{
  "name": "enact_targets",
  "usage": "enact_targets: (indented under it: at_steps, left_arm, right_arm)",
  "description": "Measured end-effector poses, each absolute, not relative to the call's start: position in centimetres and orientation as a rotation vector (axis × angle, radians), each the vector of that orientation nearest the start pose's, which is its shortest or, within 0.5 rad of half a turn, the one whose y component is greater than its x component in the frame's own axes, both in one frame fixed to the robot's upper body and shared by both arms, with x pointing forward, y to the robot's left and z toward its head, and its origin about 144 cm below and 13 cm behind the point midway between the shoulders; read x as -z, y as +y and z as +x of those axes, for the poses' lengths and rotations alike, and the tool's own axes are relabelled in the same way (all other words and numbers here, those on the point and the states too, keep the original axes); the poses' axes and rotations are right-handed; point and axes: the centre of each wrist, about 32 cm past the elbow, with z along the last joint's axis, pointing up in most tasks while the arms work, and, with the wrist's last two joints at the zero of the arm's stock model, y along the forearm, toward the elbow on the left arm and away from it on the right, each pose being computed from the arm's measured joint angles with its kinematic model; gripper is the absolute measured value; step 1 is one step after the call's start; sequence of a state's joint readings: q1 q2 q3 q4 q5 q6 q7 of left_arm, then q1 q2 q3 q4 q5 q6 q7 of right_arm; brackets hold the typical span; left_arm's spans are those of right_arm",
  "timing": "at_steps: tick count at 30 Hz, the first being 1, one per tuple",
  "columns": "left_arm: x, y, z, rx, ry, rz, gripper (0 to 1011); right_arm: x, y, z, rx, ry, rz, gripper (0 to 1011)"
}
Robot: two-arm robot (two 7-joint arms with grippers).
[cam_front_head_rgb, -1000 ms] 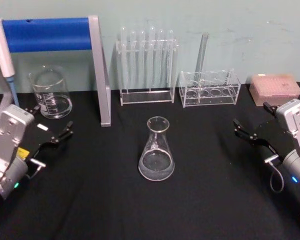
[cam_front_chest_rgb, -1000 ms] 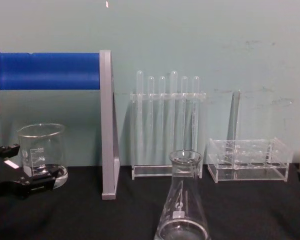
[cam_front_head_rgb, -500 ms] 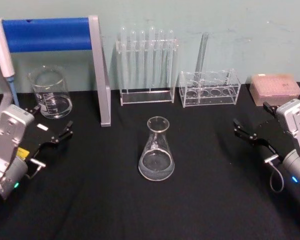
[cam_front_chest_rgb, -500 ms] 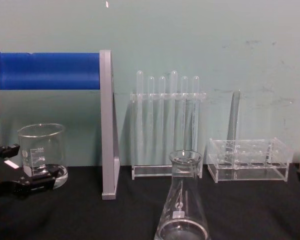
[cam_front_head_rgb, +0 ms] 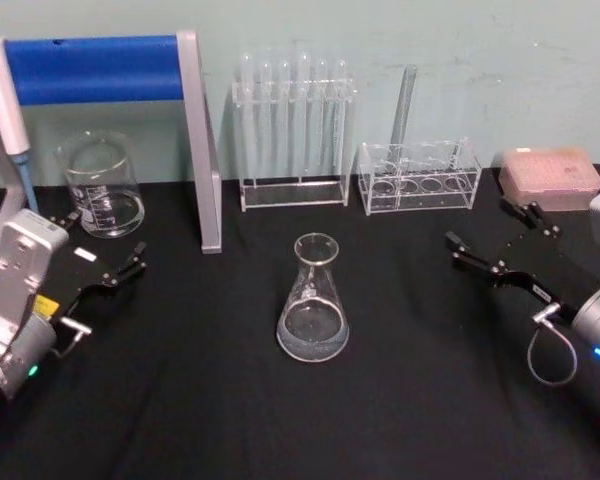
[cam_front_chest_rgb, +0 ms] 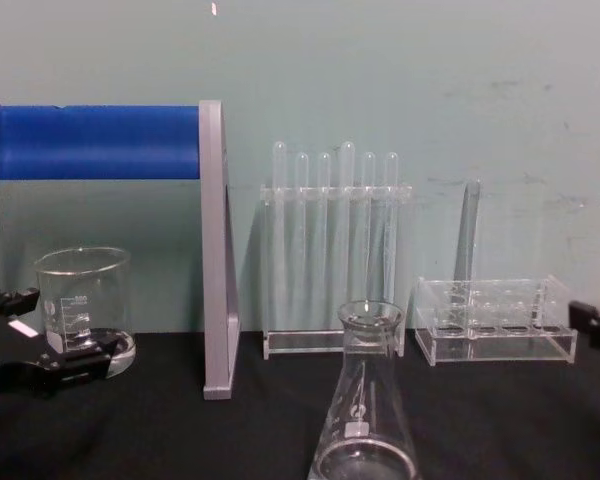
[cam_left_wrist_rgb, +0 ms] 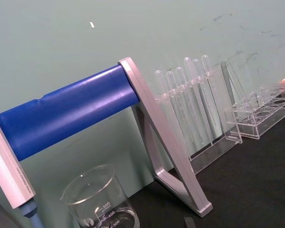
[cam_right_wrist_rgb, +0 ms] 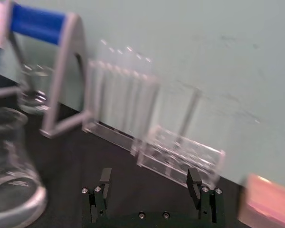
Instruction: Grasp the erlenmeyer flask with one hand, shake it three times, then place it back.
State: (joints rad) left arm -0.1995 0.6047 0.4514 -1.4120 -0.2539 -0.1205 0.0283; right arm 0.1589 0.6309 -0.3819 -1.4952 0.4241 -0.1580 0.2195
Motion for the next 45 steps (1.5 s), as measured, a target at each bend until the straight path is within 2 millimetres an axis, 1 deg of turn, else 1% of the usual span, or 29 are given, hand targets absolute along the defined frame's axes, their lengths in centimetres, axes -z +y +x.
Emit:
enact_targets:
  at_steps: [6,13,30,38,45]
  left_arm:
    - [-114.0,31.0,48.9,-1.248,-0.285,0.305,1000]
    - [-114.0,31.0,48.9,-1.248,-0.285,0.304,1001]
    - [-114.0,31.0,48.9,-1.248,-0.285,0.305,1000]
    - [-114.0,31.0,48.9,-1.248,-0.285,0.304,1001]
    - [-114.0,31.0,48.9,-1.248,-0.285,0.304,1001]
  right_arm:
    - [-117.0,-31.6,48.0,0.951,-0.154,-0.097,1000]
    - [-117.0,-31.1,47.9,0.869,-0.122,-0.092,1000]
    - [-116.5,-29.2,49.7,0.674,-0.066,-0.104,1000]
    - [-116.2,-28.2,50.4,0.632,-0.051,-0.100,1000]
    - [-115.9,-27.2,51.5,0.592,-0.038,-0.102,1000]
